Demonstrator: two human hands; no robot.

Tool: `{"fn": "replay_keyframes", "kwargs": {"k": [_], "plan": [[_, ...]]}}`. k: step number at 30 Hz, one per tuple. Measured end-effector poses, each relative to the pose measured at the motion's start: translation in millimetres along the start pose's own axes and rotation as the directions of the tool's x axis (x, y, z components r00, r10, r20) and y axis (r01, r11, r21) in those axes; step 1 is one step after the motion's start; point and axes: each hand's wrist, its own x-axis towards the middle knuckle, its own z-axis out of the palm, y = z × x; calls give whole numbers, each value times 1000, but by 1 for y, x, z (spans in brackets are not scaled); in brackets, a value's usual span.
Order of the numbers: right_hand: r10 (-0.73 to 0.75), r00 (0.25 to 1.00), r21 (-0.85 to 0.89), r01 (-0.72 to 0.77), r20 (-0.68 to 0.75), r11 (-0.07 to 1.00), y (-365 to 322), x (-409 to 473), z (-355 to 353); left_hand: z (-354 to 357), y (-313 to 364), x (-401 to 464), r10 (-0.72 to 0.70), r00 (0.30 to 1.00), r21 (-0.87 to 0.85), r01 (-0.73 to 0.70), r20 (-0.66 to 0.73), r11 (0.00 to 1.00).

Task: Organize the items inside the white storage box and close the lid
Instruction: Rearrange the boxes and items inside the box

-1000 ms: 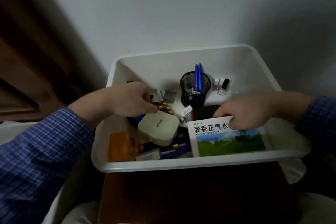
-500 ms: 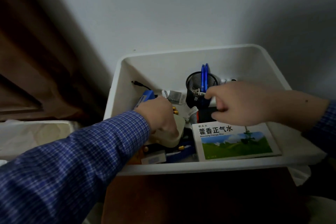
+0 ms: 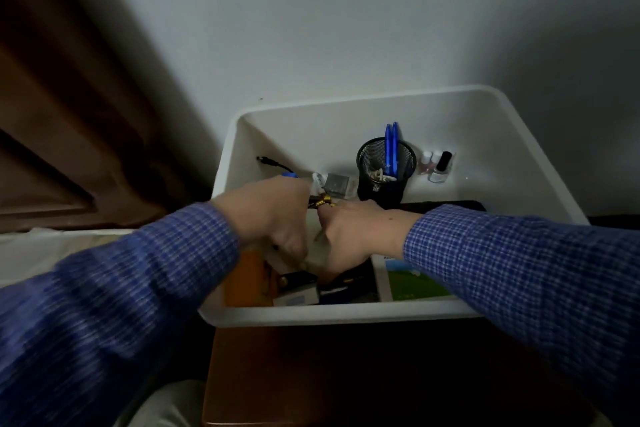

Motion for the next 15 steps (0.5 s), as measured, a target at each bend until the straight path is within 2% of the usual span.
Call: {"fn": "replay_keyframes", "kwargs": {"k": [2,4,9,15], "plan": [[3,1000,9,-3,12,1000,-2,1,-3,-11,-10,-22,-1,1000,9,1,-12,1000],[-11,1000,63,10,15,998,-5,-4,-12,-20,-21,-43,0,999,-2,0,50,1000],[-17,1000,331,9,23,943,11,-42,-59,-16,-23,-64,91,983,86,-105,160,991],[-23,998,147,15,54,989,78,-112,-66,-5,-14,-57,140,969,197,-181,204,964]]}}
